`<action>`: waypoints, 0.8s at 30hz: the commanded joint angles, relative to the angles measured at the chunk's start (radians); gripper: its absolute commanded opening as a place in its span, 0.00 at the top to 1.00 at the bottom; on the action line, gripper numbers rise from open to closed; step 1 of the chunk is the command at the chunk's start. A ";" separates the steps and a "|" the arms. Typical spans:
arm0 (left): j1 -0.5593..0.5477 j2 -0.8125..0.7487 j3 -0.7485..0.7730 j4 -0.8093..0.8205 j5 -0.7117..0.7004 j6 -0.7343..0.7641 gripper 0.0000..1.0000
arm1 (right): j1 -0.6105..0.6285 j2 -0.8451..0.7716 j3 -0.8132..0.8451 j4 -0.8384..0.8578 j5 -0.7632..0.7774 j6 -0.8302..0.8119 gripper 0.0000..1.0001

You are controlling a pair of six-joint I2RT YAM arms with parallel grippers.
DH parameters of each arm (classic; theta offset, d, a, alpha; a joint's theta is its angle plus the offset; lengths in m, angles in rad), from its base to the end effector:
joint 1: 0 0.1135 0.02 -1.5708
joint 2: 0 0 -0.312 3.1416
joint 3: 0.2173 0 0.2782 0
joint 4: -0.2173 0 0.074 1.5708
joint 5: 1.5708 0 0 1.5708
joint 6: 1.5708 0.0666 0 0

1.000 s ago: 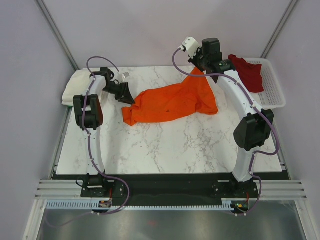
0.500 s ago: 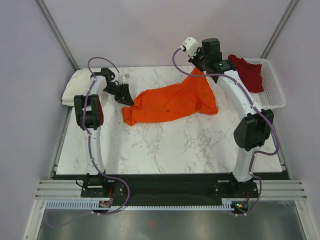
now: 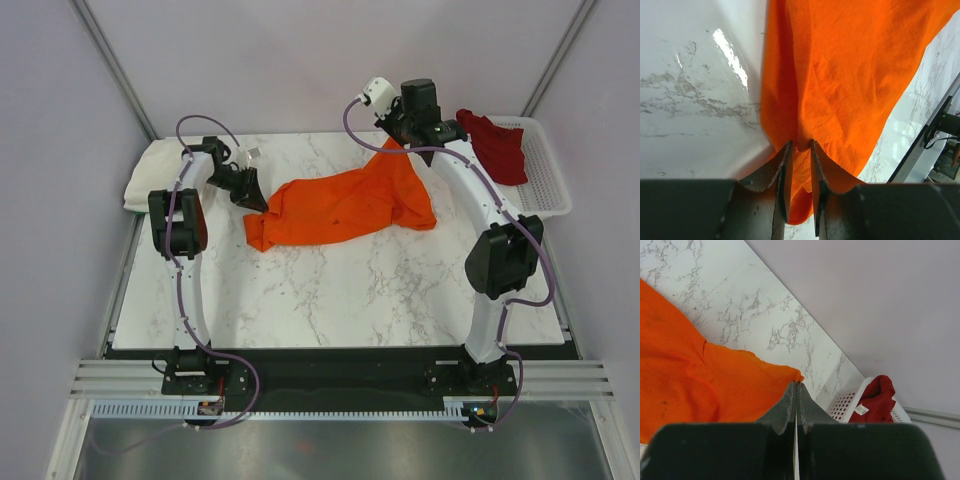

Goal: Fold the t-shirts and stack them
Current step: Flatten out the T-shirt at the center of the board.

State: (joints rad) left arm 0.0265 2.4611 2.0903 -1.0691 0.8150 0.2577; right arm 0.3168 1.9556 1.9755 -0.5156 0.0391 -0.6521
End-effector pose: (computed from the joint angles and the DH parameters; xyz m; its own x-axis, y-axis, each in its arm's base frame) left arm 0.5541 -0.0338 0.1486 -0.9388 0.1500 -0.3101 0.3268 0.6721 -0.6644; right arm 0.5055 0.1630 0.4012 -0.1902 -0.7005 -0.6879 -0.4957 0.6733 -0.5486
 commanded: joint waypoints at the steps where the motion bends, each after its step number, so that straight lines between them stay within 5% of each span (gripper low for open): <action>1: -0.010 -0.004 0.019 -0.008 0.047 -0.009 0.73 | 0.004 -0.003 0.033 0.022 -0.008 0.014 1.00; 24: -0.016 -0.047 0.057 0.008 -0.036 0.006 0.84 | 0.005 0.006 0.039 0.022 -0.016 0.029 1.00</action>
State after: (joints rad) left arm 0.0143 2.4611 2.1056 -1.0676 0.7898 0.2581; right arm 0.3168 1.9629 1.9755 -0.5156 0.0380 -0.6418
